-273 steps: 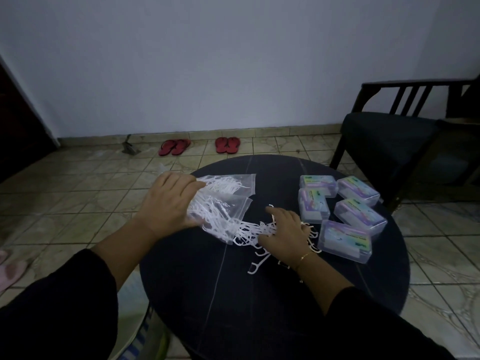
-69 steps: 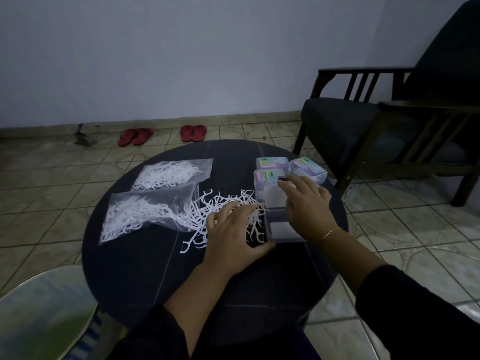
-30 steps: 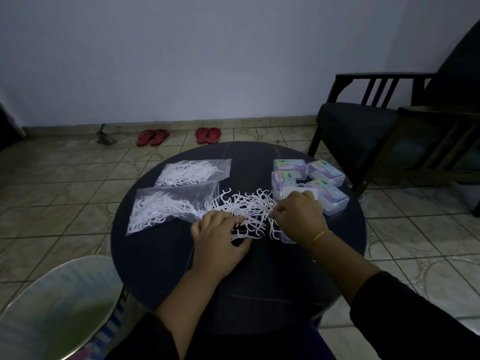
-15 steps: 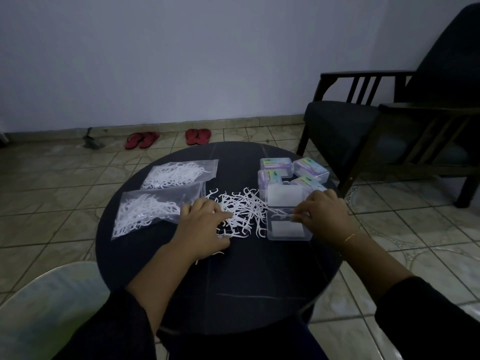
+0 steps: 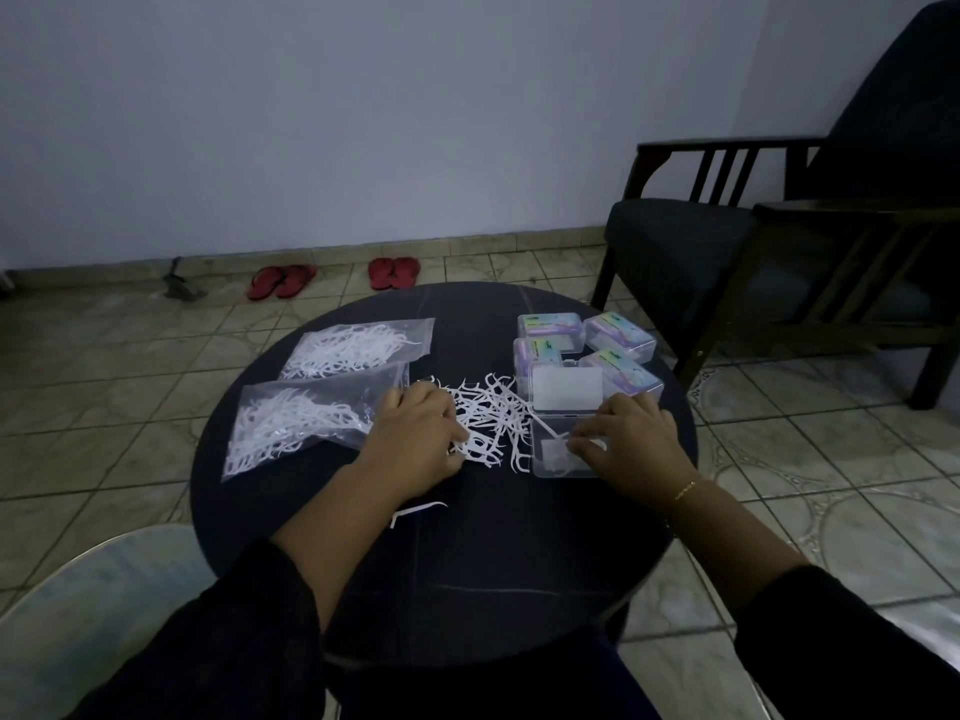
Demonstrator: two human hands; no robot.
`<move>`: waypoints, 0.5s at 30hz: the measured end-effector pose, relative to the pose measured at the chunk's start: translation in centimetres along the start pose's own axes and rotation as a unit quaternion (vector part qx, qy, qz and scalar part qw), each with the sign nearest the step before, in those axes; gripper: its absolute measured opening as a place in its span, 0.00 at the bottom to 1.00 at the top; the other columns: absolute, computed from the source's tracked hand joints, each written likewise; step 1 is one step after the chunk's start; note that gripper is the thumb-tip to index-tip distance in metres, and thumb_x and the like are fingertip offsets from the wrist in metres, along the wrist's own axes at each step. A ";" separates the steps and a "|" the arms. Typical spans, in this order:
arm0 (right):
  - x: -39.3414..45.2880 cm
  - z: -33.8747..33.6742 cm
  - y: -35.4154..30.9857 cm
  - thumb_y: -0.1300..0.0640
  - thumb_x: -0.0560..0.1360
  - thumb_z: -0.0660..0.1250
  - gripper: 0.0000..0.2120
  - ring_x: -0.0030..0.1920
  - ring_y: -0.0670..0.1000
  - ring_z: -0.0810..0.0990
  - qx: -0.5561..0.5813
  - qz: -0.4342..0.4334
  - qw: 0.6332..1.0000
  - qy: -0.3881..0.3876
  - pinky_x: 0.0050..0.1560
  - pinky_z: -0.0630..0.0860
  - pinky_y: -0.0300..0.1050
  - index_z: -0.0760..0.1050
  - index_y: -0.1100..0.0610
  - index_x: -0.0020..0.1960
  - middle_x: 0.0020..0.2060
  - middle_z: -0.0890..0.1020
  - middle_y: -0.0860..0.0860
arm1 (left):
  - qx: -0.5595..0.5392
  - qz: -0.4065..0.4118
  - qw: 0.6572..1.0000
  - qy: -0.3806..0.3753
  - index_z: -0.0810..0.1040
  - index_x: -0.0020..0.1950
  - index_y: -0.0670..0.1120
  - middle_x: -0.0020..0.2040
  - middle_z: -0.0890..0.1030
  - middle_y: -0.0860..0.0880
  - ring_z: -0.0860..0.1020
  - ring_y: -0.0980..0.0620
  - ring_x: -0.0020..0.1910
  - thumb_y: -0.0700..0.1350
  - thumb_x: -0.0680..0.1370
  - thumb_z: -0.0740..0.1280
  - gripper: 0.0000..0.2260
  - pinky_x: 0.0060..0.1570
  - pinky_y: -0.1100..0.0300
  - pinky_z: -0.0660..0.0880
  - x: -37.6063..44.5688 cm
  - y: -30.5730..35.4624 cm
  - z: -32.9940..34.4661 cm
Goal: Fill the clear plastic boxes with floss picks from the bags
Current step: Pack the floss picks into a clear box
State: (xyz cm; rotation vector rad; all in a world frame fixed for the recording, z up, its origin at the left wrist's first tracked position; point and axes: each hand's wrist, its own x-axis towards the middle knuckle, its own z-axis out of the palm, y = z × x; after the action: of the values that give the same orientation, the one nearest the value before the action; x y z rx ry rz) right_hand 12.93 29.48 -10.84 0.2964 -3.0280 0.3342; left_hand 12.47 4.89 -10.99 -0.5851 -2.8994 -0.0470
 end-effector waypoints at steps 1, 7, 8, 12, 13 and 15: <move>0.0 0.0 -0.1 0.41 0.77 0.60 0.14 0.61 0.49 0.64 0.004 0.001 1.000 0.006 0.60 0.62 0.46 0.75 0.40 0.60 0.56 0.71 0.45 | 0.001 0.005 1.000 0.005 0.80 0.59 0.56 0.56 0.72 0.56 0.63 0.53 0.64 0.54 0.75 0.67 0.14 0.60 0.55 0.55 0.0 0.1 0.0; 0.0 -0.2 -0.5 0.44 0.78 0.61 0.13 0.60 0.50 0.65 0.033 0.017 0.998 0.046 0.60 0.62 0.46 0.78 0.44 0.58 0.55 0.73 0.47 | 0.008 0.010 0.999 0.035 0.82 0.55 0.55 0.55 0.78 0.58 0.66 0.54 0.62 0.52 0.75 0.67 0.10 0.54 0.57 0.55 -0.1 0.3 0.2; 0.0 -0.1 -0.5 0.44 0.78 0.61 0.12 0.60 0.50 0.65 0.034 0.019 0.998 0.047 0.60 0.62 0.46 0.78 0.44 0.58 0.55 0.73 0.47 | 0.002 0.007 0.999 0.041 0.83 0.54 0.55 0.54 0.79 0.58 0.67 0.54 0.62 0.51 0.75 0.67 0.09 0.54 0.57 0.55 -0.1 0.3 0.4; -0.1 0.1 -0.4 0.43 0.77 0.61 0.13 0.60 0.50 0.65 0.034 0.021 0.998 0.046 0.59 0.63 0.46 0.77 0.43 0.58 0.54 0.72 0.46 | -0.034 0.006 0.994 0.101 0.85 0.47 0.53 0.44 0.83 0.57 0.74 0.52 0.54 0.50 0.72 0.73 0.06 0.47 0.58 0.52 0.1 0.3 0.3; -0.1 0.0 -0.4 0.43 0.77 0.61 0.13 0.60 0.50 0.65 0.036 0.023 0.998 0.045 0.60 0.63 0.46 0.77 0.43 0.58 0.54 0.72 0.46 | -0.037 0.007 0.993 0.115 0.86 0.46 0.53 0.42 0.83 0.56 0.74 0.51 0.52 0.50 0.71 0.74 0.06 0.48 0.57 0.53 0.3 0.2 0.1; -0.1 0.0 -0.4 0.43 0.77 0.61 0.13 0.60 0.49 0.65 0.039 0.028 0.998 0.046 0.59 0.63 0.46 0.77 0.43 0.58 0.55 0.72 0.46 | -0.032 0.015 0.989 0.144 0.86 0.44 0.53 0.37 0.82 0.55 0.76 0.51 0.49 0.49 0.70 0.75 0.05 0.48 0.56 0.54 0.8 0.3 -0.4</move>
State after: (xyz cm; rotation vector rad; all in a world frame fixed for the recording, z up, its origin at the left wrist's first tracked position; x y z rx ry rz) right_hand 13.07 29.12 -10.77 0.1953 -2.9416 0.4592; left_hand 11.94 5.43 -10.50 -0.5797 -2.6174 -0.2035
